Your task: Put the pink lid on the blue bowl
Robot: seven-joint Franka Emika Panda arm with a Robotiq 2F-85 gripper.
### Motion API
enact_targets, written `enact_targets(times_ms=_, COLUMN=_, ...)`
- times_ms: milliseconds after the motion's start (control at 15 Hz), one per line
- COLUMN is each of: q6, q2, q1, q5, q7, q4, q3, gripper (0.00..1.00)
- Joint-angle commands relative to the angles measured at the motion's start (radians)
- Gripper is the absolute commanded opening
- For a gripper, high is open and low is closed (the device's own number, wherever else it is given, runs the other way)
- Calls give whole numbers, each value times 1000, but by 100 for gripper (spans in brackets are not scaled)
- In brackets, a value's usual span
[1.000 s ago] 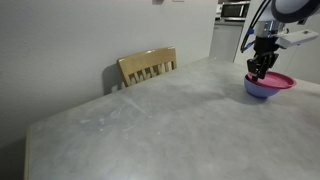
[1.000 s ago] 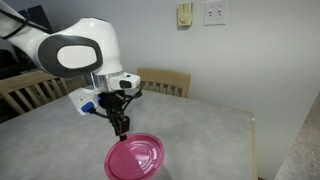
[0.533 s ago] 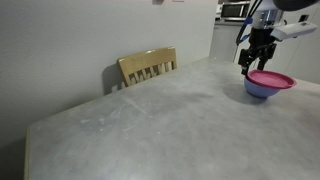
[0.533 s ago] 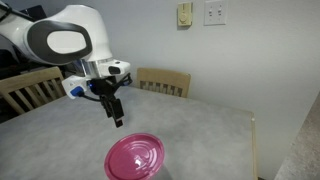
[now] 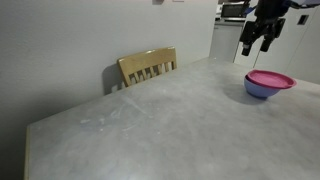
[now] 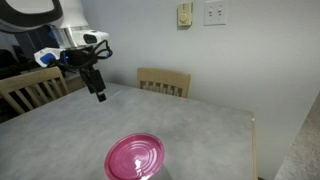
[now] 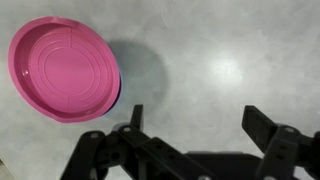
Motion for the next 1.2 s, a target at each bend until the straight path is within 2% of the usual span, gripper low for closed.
enact_targets(times_ms=0, q6=-34, q2=-62, q1=0, q5=33, q7=11, q4=-24, q3=27, gripper=100)
enact_targets(times_ms=333, q6=-9, q2=-47, q1=-3, q5=89, q7=18, q4=-22, q3=41, gripper=100)
enact_targets(times_ms=867, q6=-1, q2=6, q1=4, q5=287, q7=-28, q4=-26, q3=42, gripper=100)
enact_targets(times_ms=933, q6=-19, q2=-12, q1=-2, q5=236, q7=4, q4=-22, q3=42, gripper=100)
enact_targets(times_ms=1133, q6=-19, q2=1, q1=0, q5=259, q7=-3, q4=-22, q3=44, gripper=100)
